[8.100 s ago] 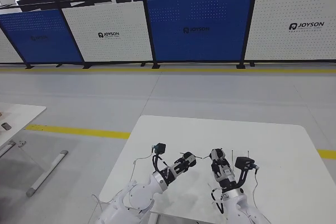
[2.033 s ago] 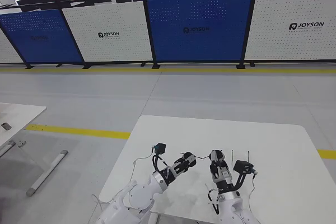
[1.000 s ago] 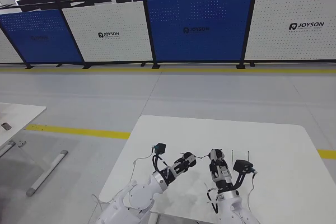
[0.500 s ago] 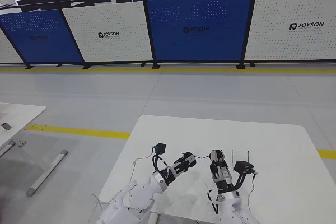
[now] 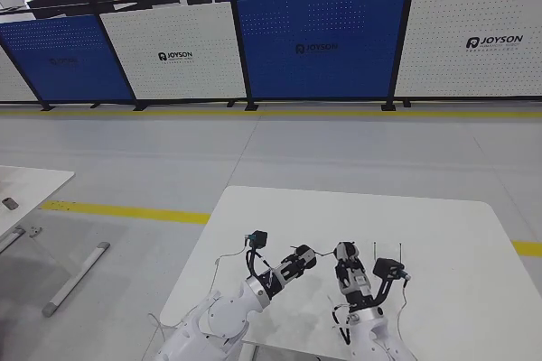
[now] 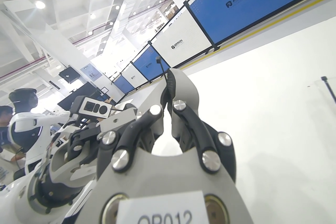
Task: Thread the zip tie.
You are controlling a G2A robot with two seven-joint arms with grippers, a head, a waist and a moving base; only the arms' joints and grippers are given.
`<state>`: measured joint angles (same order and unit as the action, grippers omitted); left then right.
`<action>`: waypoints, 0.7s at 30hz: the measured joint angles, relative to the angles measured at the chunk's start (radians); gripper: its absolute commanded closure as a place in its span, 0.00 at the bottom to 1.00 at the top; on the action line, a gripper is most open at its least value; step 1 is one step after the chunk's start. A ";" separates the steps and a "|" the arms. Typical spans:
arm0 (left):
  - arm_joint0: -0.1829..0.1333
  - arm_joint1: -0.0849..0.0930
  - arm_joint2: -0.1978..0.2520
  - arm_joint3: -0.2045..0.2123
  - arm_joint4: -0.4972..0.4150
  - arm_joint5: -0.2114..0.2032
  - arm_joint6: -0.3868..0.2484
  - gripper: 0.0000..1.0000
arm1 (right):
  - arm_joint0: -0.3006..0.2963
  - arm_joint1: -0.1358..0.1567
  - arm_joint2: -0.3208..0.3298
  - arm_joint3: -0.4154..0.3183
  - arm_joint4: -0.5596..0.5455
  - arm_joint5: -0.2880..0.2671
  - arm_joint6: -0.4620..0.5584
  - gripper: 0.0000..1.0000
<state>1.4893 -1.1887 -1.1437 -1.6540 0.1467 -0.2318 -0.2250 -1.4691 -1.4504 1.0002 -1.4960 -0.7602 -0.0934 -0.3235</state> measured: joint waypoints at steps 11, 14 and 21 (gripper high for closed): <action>0.000 0.000 0.000 0.000 0.000 0.000 0.000 1.00 | -0.010 -0.006 0.004 0.012 0.054 -0.024 0.004 1.00; 0.000 0.000 0.000 0.000 0.000 0.000 0.000 1.00 | -0.005 -0.007 0.006 0.019 0.065 -0.021 0.009 1.00; 0.000 0.000 0.000 0.000 0.000 0.000 0.000 1.00 | -0.005 -0.007 0.006 0.018 0.065 -0.021 0.009 1.00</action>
<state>1.4893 -1.1887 -1.1437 -1.6540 0.1467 -0.2318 -0.2250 -1.4744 -1.4576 1.0061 -1.4777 -0.6957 -0.1148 -0.3145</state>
